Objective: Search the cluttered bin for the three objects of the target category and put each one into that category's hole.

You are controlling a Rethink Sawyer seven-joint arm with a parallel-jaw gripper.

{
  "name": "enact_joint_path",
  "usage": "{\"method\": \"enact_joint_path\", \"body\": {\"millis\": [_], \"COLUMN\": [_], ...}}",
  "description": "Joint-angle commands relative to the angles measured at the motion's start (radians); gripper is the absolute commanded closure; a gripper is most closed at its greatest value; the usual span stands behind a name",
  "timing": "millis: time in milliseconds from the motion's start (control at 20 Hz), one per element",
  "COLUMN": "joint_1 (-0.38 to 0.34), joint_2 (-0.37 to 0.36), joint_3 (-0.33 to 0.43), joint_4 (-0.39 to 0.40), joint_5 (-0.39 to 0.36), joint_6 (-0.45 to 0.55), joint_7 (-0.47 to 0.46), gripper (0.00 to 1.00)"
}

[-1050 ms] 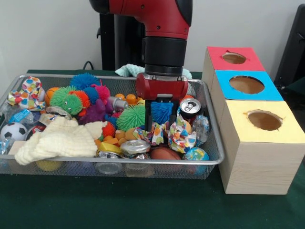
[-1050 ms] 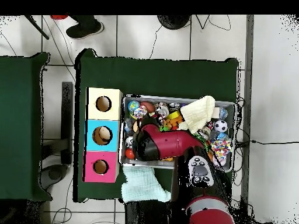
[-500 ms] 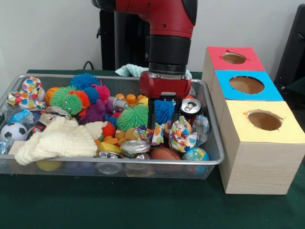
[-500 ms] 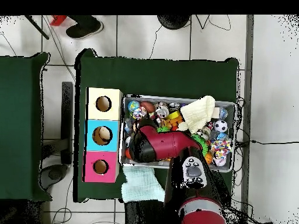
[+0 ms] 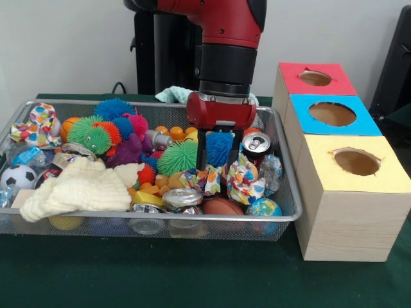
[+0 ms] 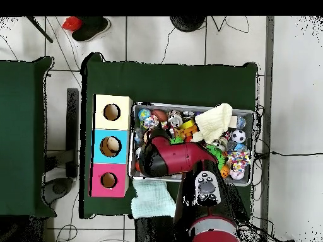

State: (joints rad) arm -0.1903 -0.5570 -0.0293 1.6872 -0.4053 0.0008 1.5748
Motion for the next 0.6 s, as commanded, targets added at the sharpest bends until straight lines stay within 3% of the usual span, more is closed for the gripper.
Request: {"method": "enact_joint_path", "body": {"millis": [50,600], "joint_1": [0.002,0.002], "joint_2": [0.015,0.015], "joint_3": [0.007,0.018], "joint_4": [-0.028,-0.013], "joint_5": [-0.008,0.006], "joint_6": [0.107,0.128], "joint_7": [0.082,0.088], "gripper": [0.0,0.0]}}
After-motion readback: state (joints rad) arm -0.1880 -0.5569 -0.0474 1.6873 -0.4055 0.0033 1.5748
